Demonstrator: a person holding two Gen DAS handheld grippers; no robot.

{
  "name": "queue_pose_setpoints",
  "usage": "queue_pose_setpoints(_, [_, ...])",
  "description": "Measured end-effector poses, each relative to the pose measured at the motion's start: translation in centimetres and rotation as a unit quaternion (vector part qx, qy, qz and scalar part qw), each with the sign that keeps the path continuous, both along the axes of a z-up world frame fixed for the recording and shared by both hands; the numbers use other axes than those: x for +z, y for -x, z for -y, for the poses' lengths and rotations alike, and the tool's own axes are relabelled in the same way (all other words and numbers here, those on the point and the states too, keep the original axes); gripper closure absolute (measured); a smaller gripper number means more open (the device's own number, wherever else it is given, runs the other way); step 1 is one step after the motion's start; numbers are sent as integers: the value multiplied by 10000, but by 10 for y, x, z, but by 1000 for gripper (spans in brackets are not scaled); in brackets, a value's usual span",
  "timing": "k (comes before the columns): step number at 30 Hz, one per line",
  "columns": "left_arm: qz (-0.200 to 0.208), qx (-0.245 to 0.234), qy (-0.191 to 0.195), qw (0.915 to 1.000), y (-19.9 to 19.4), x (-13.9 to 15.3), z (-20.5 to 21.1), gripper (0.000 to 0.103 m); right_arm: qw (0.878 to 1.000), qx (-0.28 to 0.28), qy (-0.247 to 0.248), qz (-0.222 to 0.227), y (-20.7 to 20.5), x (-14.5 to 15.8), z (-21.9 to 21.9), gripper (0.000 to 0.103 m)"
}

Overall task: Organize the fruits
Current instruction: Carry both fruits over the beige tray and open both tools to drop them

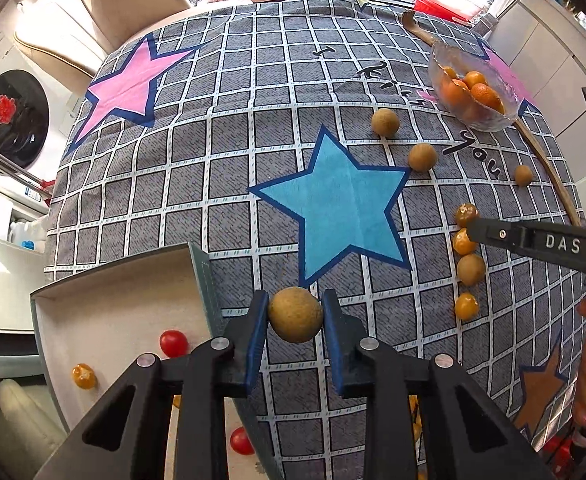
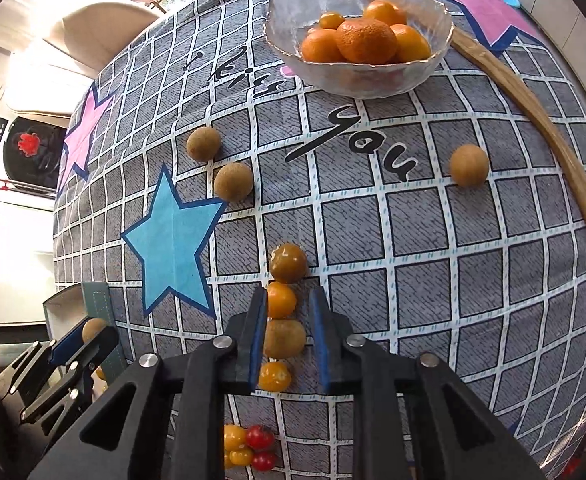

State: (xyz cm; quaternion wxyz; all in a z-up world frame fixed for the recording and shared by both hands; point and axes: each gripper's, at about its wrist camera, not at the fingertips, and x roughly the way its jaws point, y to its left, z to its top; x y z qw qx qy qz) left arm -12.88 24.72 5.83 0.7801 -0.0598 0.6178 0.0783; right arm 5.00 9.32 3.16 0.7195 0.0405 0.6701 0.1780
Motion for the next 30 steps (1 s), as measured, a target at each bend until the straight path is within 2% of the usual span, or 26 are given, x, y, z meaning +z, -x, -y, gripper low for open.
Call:
queue_pose_setpoints(1, [-11,18,13,10000,1,-1,-2,75,10000,-11,8,-3,-2,-3,-3,66])
queue_pose_setpoints(7, [17,121,82,9999,8,0,-6,75,10000,-51,-3,18,-12,-14,-13,66])
queue_pose_setpoints(9, [30,132,99,9999,9,1,-6,75,9999,49,109,28,-13,-14,-18,82])
queue_pose_setpoints(15, [74,152,124,9998,16,8,-8,75,10000,61,50,3,-7,-9,-13,81])
queue_pose_setpoints(22, [120,193,106,9997,38,20,-14,75,9997,216,-137,-8,17,14,-7,81])
queue_pose_setpoints(30, [122,613,113,9980,86,29,-40,75,9979,587,-225,-159,64,30,-18,81])
